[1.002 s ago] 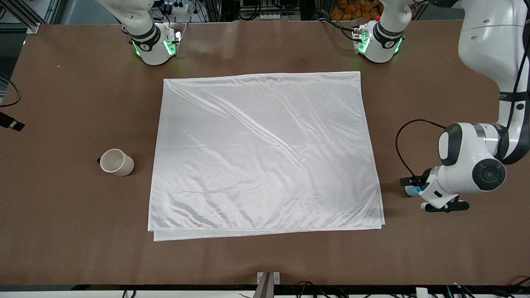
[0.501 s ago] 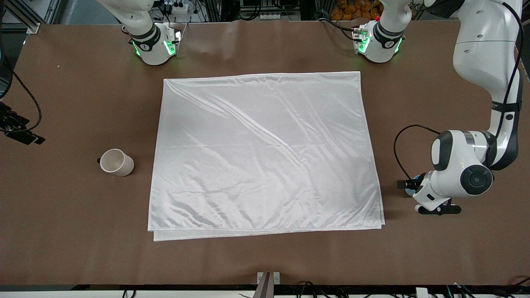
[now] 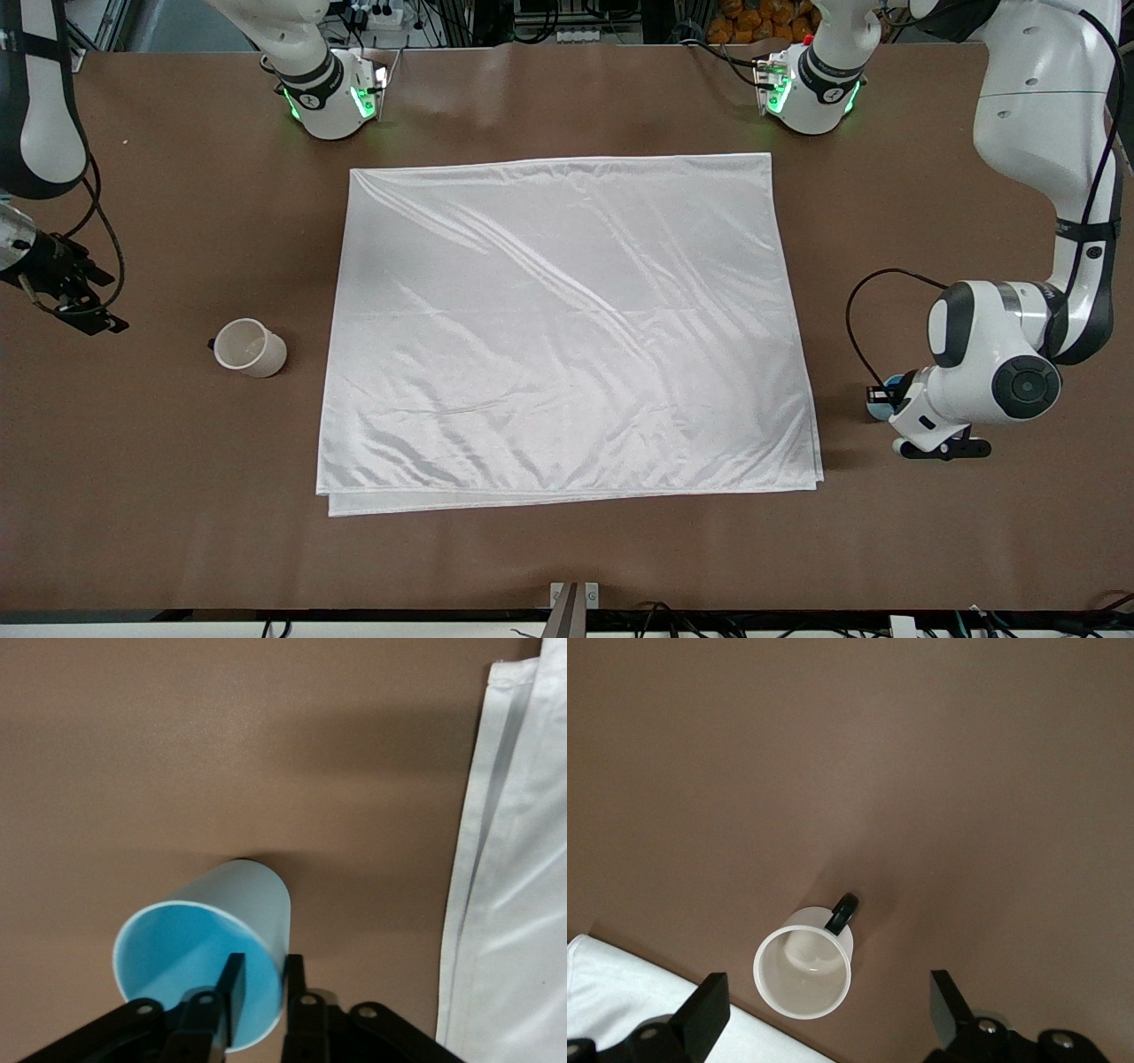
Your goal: Place blue cup into white mug on cloth
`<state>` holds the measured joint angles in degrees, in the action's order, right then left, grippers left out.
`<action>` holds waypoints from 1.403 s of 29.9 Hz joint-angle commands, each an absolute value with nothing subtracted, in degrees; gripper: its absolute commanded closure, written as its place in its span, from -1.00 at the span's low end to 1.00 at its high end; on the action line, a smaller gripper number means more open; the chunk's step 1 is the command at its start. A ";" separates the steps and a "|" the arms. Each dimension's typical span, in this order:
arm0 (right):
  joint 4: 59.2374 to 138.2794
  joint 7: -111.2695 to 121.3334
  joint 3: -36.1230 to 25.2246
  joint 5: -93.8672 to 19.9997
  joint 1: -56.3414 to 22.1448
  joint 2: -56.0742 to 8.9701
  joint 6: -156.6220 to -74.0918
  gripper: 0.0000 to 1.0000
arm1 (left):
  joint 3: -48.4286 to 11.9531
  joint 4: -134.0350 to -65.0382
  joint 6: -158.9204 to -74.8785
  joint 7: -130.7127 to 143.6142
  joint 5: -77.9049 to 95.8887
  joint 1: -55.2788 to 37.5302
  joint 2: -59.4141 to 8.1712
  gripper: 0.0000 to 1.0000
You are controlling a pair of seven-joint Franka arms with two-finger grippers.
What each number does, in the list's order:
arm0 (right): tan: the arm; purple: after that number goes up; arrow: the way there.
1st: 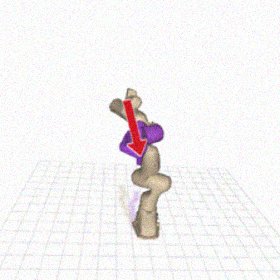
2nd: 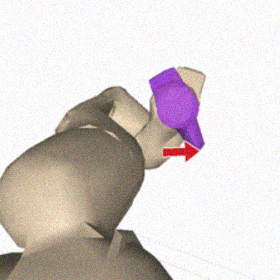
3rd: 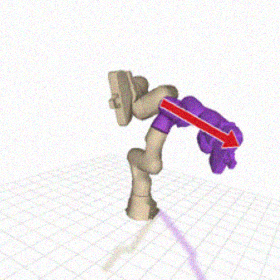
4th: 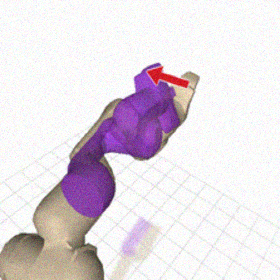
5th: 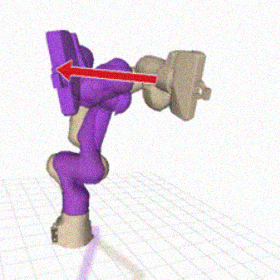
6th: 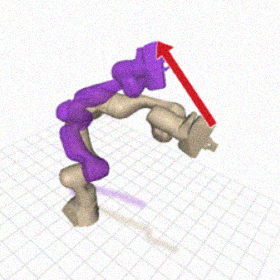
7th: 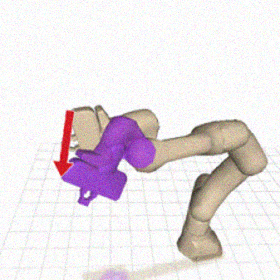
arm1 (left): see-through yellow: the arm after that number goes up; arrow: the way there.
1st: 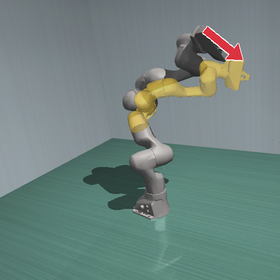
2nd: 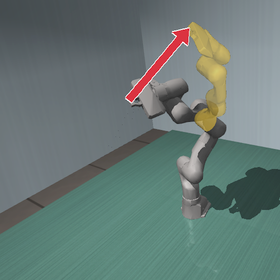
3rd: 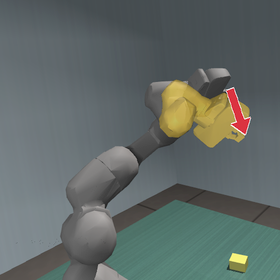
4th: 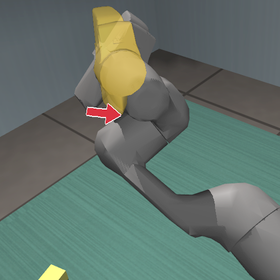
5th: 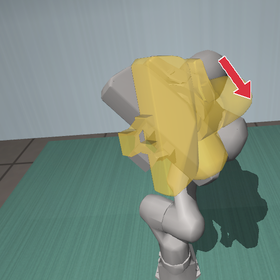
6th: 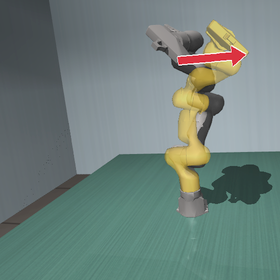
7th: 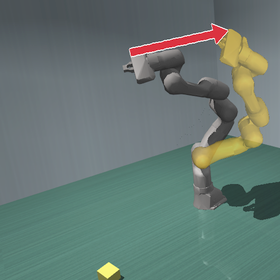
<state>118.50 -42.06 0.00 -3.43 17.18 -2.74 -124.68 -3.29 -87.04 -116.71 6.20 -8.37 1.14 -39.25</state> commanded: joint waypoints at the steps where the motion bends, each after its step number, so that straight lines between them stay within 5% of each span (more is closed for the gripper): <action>1: 119.36 -48.86 0.53 -3.16 17.40 -4.04 -125.86 -1.00 | -3.34 -86.40 -116.89 5.36 -9.67 1.23 -39.73 1.00; 7: 120.93 -51.41 0.53 -3.16 17.75 -5.62 -127.34 -1.00 | -3.34 -86.40 -116.89 5.27 -9.76 1.23 -39.82 1.00; 15: 127.97 -54.49 0.62 -3.25 17.75 -5.71 -139.12 -1.00 | -3.34 -86.40 -116.89 5.27 -9.76 1.23 -39.81 1.00; 42: 123.05 -61.43 0.62 -4.13 16.17 -20.30 -144.93 -1.00 | -3.34 -86.13 -116.46 5.36 -9.67 1.49 -36.48 1.00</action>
<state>126.15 -59.31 0.41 -3.54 16.85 -17.36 -145.39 -3.29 -85.48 -116.82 5.99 -8.43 1.38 -38.49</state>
